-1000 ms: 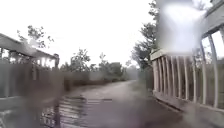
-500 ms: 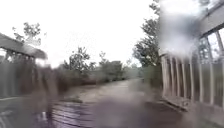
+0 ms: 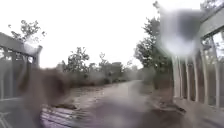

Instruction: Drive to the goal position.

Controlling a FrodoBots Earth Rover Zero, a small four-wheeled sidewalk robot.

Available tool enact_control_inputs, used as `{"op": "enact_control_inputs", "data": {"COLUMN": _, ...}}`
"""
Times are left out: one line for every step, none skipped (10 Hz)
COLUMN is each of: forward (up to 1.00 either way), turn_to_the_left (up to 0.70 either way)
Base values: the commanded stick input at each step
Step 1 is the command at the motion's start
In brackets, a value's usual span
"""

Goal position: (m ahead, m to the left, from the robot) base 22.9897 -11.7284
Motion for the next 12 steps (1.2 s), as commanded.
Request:
{"op": "enact_control_inputs", "data": {"forward": 0.70, "turn_to_the_left": 0.00}}
{"op": "enact_control_inputs", "data": {"forward": 0.70, "turn_to_the_left": 0.00}}
{"op": "enact_control_inputs", "data": {"forward": 0.70, "turn_to_the_left": 0.00}}
{"op": "enact_control_inputs", "data": {"forward": 0.70, "turn_to_the_left": 0.00}}
{"op": "enact_control_inputs", "data": {"forward": 0.70, "turn_to_the_left": 0.00}}
{"op": "enact_control_inputs", "data": {"forward": 0.70, "turn_to_the_left": 0.00}}
{"op": "enact_control_inputs", "data": {"forward": 0.70, "turn_to_the_left": 0.00}}
{"op": "enact_control_inputs", "data": {"forward": 0.70, "turn_to_the_left": 0.00}}
{"op": "enact_control_inputs", "data": {"forward": 0.70, "turn_to_the_left": 0.00}}
{"op": "enact_control_inputs", "data": {"forward": 0.70, "turn_to_the_left": 0.00}}
{"op": "enact_control_inputs", "data": {"forward": 0.70, "turn_to_the_left": 0.00}}
{"op": "enact_control_inputs", "data": {"forward": 0.70, "turn_to_the_left": 0.00}}
